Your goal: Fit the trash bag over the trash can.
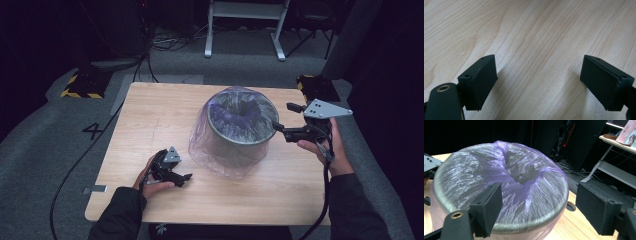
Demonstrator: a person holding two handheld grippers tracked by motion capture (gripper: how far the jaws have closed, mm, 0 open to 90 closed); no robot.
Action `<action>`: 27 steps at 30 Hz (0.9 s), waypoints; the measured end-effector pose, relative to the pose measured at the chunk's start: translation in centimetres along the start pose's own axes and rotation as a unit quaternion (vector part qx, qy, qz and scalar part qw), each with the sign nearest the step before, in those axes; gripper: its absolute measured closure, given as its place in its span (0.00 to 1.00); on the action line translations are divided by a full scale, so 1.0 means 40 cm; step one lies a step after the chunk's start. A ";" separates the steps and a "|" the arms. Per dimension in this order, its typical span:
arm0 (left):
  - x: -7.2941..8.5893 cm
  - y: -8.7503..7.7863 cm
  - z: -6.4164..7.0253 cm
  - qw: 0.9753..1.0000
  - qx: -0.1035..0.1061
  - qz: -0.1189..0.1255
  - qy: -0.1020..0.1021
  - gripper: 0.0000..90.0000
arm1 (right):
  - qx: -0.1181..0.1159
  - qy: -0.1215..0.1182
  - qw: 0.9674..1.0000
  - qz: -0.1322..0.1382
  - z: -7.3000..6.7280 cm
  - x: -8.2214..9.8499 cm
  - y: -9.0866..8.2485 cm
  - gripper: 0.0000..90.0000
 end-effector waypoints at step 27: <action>0.000 0.000 0.000 1.000 0.001 0.000 0.000 0.15 | -0.033 -0.015 0.999 -0.027 -0.037 -0.056 0.120 0.26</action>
Point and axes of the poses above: each handheld gripper's, and its own axes: y roughly forward along the jaws, x roughly out of its underside, z roughly to its right, the point moved 5 cm from there along y, roughly forward along the jaws, and after that the axes turned 8 degrees about x, right-handed, at the moved point
